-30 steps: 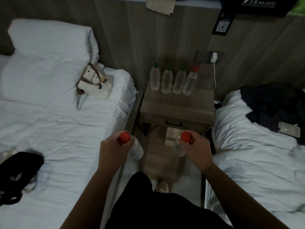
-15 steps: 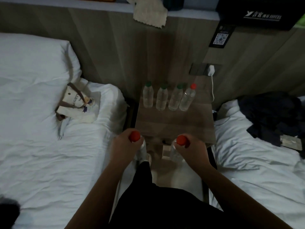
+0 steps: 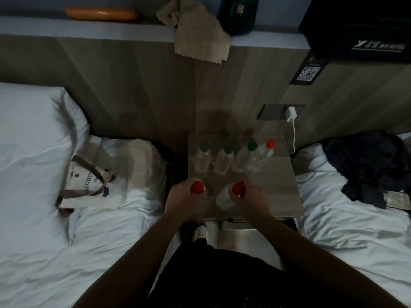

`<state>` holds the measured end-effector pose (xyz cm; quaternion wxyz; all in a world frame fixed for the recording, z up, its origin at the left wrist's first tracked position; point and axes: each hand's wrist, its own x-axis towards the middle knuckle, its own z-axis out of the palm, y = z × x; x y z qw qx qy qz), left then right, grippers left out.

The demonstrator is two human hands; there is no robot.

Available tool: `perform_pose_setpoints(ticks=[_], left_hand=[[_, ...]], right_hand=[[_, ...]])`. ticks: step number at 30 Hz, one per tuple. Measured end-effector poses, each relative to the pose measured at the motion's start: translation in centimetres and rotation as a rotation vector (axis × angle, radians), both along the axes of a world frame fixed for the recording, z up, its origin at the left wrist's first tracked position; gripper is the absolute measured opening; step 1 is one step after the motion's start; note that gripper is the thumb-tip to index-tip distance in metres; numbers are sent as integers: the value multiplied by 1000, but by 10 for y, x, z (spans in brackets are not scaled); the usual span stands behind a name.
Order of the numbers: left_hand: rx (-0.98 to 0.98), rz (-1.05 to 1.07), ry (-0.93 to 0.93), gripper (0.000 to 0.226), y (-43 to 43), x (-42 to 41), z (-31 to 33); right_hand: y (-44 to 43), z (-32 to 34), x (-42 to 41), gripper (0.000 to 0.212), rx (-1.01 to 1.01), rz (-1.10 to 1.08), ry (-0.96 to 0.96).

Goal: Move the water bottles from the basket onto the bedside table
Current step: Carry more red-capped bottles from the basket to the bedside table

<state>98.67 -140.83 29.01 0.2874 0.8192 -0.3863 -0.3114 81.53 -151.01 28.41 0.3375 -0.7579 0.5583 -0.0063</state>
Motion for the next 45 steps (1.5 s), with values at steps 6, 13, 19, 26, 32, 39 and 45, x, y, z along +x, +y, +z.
perform_pose_setpoints(ticks=[6,13,19,26,32,39,45], left_hand=[[-13,-31,18,23,-31,20,-22],[29,-71,116,28,-52,33,-38],[80,-63,165,29,-65,40,-49],[95,-82,188,30,-72,45,-58],[126,-83,236,38,-77,43,-60],[208,-45,269,55,-76,42,-58],[262,150,301,58,-36,23,-82]], right_hand=[[-29,-16,32,36,35,-49,-28],[-54,-28,51,36,67,-114,-48],[-64,-38,58,39,127,-138,-47],[-66,-44,54,29,178,-120,-49],[-68,-47,52,31,191,-109,-62],[-65,-51,41,44,194,-67,-61],[-58,-52,10,16,287,24,-60]])
